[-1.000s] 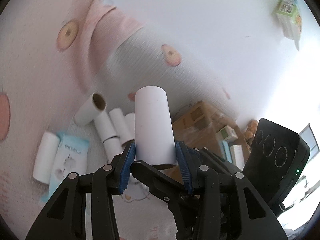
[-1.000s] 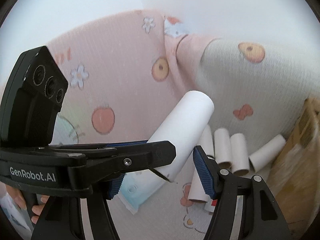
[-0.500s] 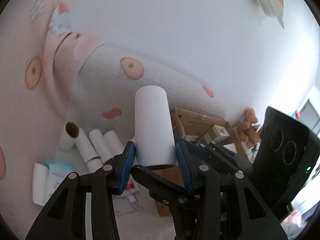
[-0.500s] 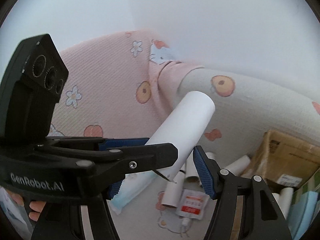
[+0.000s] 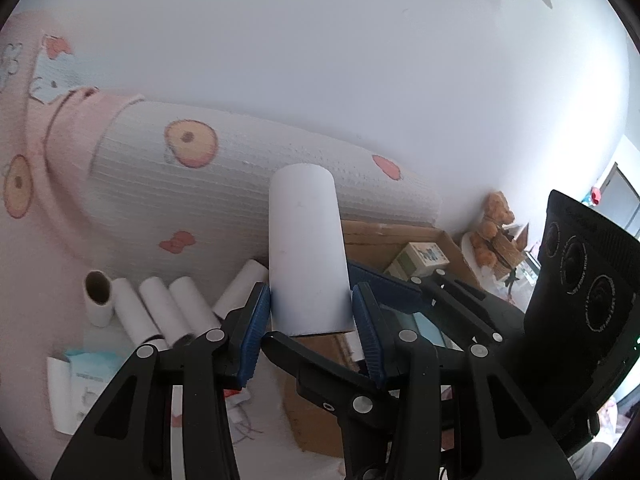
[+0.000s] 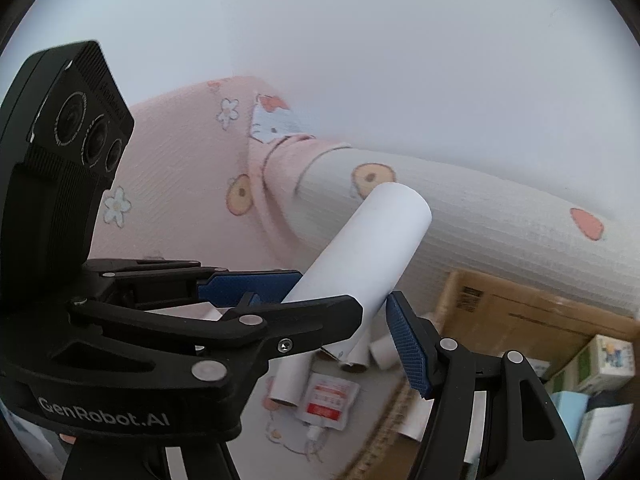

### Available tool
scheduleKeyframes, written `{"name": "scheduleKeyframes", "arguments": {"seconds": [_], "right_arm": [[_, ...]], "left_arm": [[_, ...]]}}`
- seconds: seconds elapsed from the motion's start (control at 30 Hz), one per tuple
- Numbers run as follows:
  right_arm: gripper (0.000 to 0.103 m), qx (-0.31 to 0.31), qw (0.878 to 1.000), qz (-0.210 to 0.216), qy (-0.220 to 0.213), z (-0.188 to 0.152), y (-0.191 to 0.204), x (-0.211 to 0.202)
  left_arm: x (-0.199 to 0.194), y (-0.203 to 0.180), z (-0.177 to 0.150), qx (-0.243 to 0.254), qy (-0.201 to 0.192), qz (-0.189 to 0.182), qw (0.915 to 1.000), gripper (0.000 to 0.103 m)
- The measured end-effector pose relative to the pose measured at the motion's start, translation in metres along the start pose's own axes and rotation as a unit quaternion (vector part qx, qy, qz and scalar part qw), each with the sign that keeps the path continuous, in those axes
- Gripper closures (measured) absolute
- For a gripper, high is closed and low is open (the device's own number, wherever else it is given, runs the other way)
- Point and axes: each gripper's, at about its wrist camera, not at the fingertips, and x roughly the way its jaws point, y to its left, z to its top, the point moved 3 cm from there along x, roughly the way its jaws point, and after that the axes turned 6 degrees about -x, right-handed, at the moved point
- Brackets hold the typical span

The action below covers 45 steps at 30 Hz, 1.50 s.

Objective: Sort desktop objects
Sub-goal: 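Carry the held tube with the left gripper over the cardboard box, then lower the tube into the box and open the left gripper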

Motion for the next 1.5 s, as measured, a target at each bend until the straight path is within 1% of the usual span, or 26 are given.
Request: {"name": "scheduleKeyframes", "arguments": {"seconds": [0.17,0.27,0.43,0.6,0.83,0.93,1.03,1.13,1.17,1.2,1.27,1.37,1.4,1.43,1.47,1.5], "right_arm": [[0.040,0.000,1.000,-0.007,0.016,-0.006,-0.019,-0.005],[0.040,0.003,1.000,-0.012,0.023,-0.010,-0.030,-0.015],[0.040,0.010,0.999,-0.019,0.030,-0.013,-0.050,-0.022],[0.040,0.006,0.998,-0.034,0.047,-0.021,-0.067,-0.031],[0.040,-0.008,0.995,-0.045,0.094,-0.038,-0.081,-0.034],[0.040,-0.008,0.992,-0.042,0.116,-0.046,-0.084,-0.031],[0.040,-0.007,0.989,-0.038,0.142,-0.054,-0.086,-0.024],[0.041,-0.008,0.987,-0.035,0.159,-0.059,-0.088,-0.020],[0.042,-0.005,0.986,-0.032,0.162,-0.060,-0.089,-0.020],[0.048,-0.001,0.986,-0.021,0.168,-0.062,-0.091,-0.021],[0.049,0.003,0.985,-0.017,0.173,-0.068,-0.100,-0.028],[0.051,0.001,0.985,-0.015,0.171,-0.080,-0.101,-0.041],[0.051,0.002,0.985,-0.015,0.171,-0.080,-0.101,-0.038],[0.052,0.004,0.984,-0.012,0.175,-0.084,-0.102,-0.038],[0.054,0.007,0.983,-0.009,0.181,-0.080,-0.104,-0.031],[0.056,0.009,0.982,-0.005,0.188,-0.077,-0.109,-0.025]], "left_arm": [[0.015,-0.016,-0.002,-0.006,0.012,-0.008,0.9999,0.056],[0.025,-0.027,0.002,-0.007,0.022,-0.013,0.9996,0.056],[0.041,-0.046,0.004,-0.001,0.039,-0.020,0.9990,0.056],[0.063,-0.060,0.002,-0.011,0.073,-0.033,0.9967,0.057],[0.094,-0.071,-0.009,-0.035,0.124,-0.051,0.9903,0.057],[0.108,-0.071,-0.016,-0.049,0.144,-0.047,0.9872,0.057],[0.121,-0.069,-0.020,-0.070,0.160,-0.034,0.9840,0.057],[0.129,-0.074,-0.022,-0.057,0.162,-0.008,0.9850,0.058],[0.132,-0.076,-0.023,-0.054,0.166,-0.007,0.9845,0.059],[0.135,-0.075,-0.024,-0.062,0.175,-0.009,0.9825,0.059],[0.139,-0.075,-0.025,-0.073,0.185,-0.008,0.9800,0.062],[0.144,-0.077,-0.027,-0.076,0.196,-0.008,0.9777,0.063],[0.147,-0.076,-0.028,-0.079,0.201,-0.008,0.9764,0.064],[0.150,-0.074,-0.030,-0.084,0.206,0.001,0.9750,0.073],[0.151,-0.073,-0.029,-0.084,0.209,0.008,0.9744,0.082],[0.154,-0.071,-0.031,-0.083,0.215,0.008,0.9731,0.083]]}}
